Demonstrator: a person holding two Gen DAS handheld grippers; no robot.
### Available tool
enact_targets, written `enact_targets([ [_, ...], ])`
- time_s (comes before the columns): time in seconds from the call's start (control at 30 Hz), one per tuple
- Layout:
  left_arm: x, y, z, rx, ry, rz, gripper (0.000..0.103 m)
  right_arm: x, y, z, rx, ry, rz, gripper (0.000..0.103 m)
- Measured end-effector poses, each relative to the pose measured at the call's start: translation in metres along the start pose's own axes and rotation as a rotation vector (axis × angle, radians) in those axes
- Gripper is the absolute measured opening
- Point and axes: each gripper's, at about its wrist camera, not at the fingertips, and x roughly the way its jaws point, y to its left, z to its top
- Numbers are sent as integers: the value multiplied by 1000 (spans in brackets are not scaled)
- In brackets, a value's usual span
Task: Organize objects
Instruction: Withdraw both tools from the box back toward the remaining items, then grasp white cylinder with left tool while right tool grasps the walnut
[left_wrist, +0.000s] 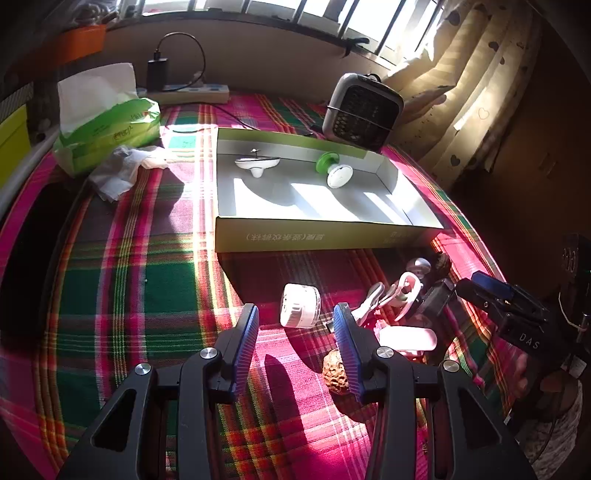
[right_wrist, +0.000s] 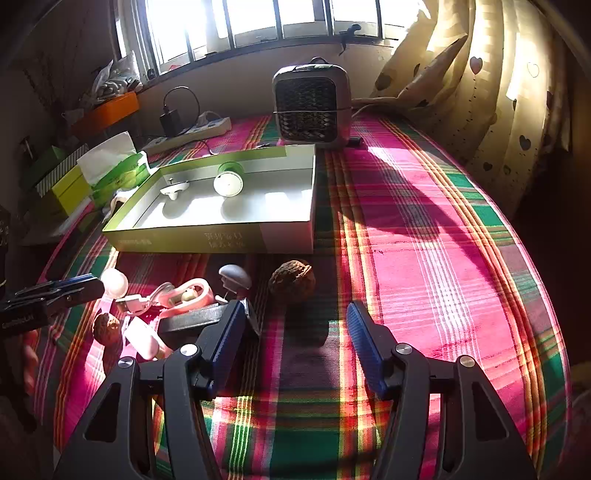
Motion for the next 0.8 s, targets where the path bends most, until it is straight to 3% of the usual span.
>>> enact_targets([
  [0.8, 20, 2, 7, 13, 31, 24, 40, 27, -12, 15, 40, 46, -14, 59],
])
